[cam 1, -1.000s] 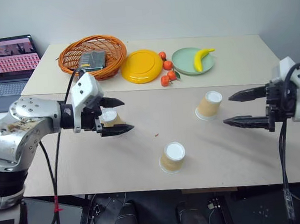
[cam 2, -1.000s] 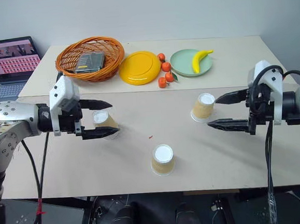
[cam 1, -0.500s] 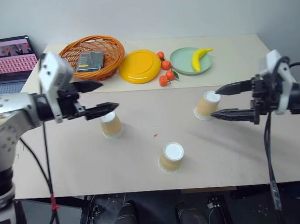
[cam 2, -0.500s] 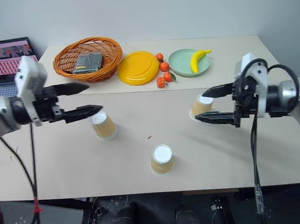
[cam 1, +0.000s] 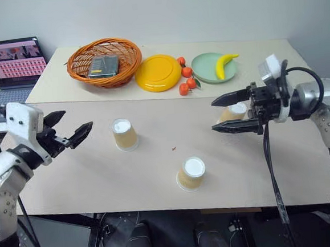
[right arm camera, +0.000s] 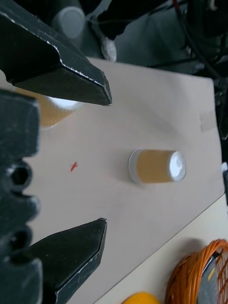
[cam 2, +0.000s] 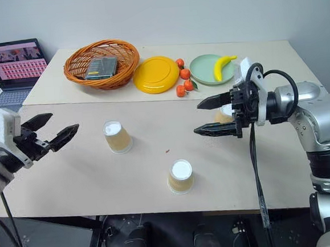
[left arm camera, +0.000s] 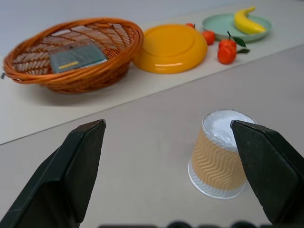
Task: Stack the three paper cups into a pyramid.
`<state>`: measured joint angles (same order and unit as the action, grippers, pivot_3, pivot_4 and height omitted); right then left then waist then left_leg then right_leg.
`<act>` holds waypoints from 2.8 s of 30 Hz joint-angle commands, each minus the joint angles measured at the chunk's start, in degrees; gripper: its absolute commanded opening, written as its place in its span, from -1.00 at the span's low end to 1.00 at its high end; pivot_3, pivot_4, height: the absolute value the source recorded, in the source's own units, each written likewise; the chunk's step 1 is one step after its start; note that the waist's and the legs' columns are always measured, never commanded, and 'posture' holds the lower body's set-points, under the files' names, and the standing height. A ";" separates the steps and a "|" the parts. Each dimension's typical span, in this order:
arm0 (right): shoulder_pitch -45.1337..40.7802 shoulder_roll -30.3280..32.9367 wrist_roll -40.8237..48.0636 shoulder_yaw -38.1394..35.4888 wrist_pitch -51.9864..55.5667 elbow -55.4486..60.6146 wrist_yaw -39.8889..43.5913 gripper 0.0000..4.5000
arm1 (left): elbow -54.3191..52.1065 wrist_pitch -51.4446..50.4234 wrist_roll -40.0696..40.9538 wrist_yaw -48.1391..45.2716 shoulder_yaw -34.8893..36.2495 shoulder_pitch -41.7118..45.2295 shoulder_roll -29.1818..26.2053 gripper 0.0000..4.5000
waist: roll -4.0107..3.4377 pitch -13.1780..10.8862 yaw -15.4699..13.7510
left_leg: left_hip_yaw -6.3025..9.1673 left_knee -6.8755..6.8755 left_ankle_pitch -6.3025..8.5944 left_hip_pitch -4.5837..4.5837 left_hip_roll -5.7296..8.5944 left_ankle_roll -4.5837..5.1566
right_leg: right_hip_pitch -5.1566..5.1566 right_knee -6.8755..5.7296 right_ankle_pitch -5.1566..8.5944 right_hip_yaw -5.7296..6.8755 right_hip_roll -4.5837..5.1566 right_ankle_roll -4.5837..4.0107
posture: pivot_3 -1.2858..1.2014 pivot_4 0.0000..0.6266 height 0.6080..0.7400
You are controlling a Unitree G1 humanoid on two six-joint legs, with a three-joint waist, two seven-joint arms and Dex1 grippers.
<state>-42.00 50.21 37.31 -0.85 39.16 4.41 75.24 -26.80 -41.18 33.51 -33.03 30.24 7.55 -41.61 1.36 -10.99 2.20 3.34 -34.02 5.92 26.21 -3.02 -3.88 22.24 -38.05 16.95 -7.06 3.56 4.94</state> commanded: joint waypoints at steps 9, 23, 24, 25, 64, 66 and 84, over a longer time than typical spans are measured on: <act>1.77 2.11 6.28 -0.29 5.10 9.45 3.79 0.97 | -10.06 5.10 0.66 -0.09 2.98 -11.25 1.57 1.00 | 0.02 0.01 0.33 | -0.03 0.03 0.00 -0.02 -0.02 0.00 | 0.02 0.00 0.00 -0.03 -0.01 -0.02 | 0.03 -0.52 0.88; 11.49 -4.85 -1.06 7.54 2.94 14.83 -6.24 0.97 | -13.53 -1.87 9.81 -1.88 0.08 -7.86 -4.95 1.00 | 0.22 0.14 0.28 | -0.03 0.01 0.00 -0.03 -0.02 -0.01 | 0.03 0.00 0.00 -0.03 -0.01 -0.02 | 0.03 -0.52 0.88; 12.10 -5.10 -1.60 7.95 2.67 15.05 -6.47 0.97 | -13.30 -1.86 9.85 -2.00 0.04 -7.83 -5.27 1.00 | 0.22 0.13 0.30 | -0.03 0.00 0.00 -0.03 -0.02 0.00 | 0.02 0.00 0.00 -0.03 -0.01 -0.02 | 0.03 -0.52 0.88; 12.54 -5.35 -1.89 8.22 2.53 15.27 -6.70 0.97 | -13.11 -1.79 9.86 -2.14 -0.02 -7.81 -5.56 1.00 | 0.22 0.13 0.31 | -0.03 0.00 0.00 -0.03 -0.02 -0.01 | 0.02 0.00 0.00 -0.03 -0.01 -0.02 | 0.03 -0.52 0.88; 14.58 -7.93 -3.61 5.89 1.88 18.68 -13.71 0.97 | -10.60 4.81 12.95 -24.24 -5.24 -8.18 -16.61 1.00 | 0.23 0.14 0.28 | -0.06 0.04 0.01 -0.04 -0.06 -0.01 | 0.04 0.05 0.05 -0.02 -0.03 -0.10 | 0.03 -0.52 0.88; 13.75 -8.08 -2.81 5.03 2.50 18.65 -14.46 0.97 | -10.48 5.25 12.54 -24.37 -5.73 -8.25 -16.29 1.00 | 0.23 0.14 0.40 | -0.07 0.04 0.01 -0.04 -0.07 -0.01 | 0.06 0.05 0.05 -0.03 -0.03 -0.10 | 0.03 -0.52 0.88; 16.45 -3.07 2.09 2.51 4.59 27.32 -14.98 0.97 | -5.89 9.16 8.33 -27.35 -13.92 -3.67 -14.28 1.00 | 0.24 0.14 0.14 | -0.07 0.07 0.01 -0.04 -0.08 -0.01 | 0.04 0.07 0.07 -0.01 -0.03 -0.10 | 0.03 -0.52 0.88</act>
<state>-26.12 46.73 39.96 1.98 45.81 29.71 60.67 -32.64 -32.91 42.10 -60.25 16.86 2.58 -55.99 1.60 -10.84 2.34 3.27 -33.95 5.93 26.17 -3.10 -3.89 22.28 -37.97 17.02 -7.07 3.54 4.84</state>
